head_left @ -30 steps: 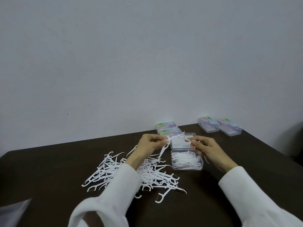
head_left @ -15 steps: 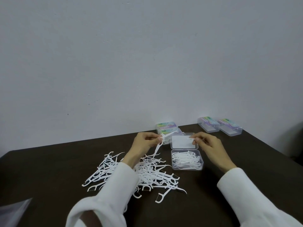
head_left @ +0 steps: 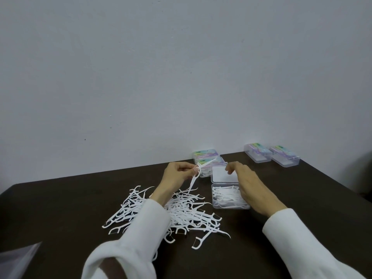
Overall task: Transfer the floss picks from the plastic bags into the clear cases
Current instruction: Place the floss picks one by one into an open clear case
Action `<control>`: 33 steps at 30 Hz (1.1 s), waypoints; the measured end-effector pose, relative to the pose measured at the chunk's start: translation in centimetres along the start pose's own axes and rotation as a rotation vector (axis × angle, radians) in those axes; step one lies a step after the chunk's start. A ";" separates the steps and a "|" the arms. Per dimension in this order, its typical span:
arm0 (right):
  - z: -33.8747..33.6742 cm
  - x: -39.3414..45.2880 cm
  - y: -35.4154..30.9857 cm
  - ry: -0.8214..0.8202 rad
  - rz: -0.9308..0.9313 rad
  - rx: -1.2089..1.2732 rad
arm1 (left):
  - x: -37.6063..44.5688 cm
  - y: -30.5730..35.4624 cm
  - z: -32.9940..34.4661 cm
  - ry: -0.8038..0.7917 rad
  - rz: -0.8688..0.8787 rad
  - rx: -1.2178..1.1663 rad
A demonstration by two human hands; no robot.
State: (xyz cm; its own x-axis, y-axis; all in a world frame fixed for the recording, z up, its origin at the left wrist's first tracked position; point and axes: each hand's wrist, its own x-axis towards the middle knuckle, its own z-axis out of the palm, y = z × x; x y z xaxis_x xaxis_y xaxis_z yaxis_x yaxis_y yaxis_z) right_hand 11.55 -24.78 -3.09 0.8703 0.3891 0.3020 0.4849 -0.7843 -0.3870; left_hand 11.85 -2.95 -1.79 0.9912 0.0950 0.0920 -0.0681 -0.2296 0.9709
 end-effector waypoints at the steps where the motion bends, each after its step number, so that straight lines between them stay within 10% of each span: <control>1: 0.6 0.3 0.0 -0.042 -0.013 0.030 | 0.0 0.0 0.0 0.002 0.001 0.003; 10: 1.1 -0.1 -1.2 -0.152 -0.139 -0.018 | 0.0 -0.1 0.2 -0.001 0.012 0.014; 20: 1.2 0.1 -1.1 0.487 -0.134 0.093 | -0.6 0.6 0.8 -0.225 0.015 0.056; 33: 0.6 0.3 -0.6 0.309 0.157 0.801 | -1.0 0.9 1.2 -0.274 0.051 0.000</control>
State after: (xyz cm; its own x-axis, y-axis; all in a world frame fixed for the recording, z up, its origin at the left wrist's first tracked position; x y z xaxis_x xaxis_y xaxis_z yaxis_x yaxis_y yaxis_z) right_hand 11.59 -23.95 -3.26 0.9260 0.0657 0.3716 0.3772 -0.1967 -0.9050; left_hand 10.96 -4.43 -1.26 0.9802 -0.1821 0.0775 -0.1187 -0.2277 0.9665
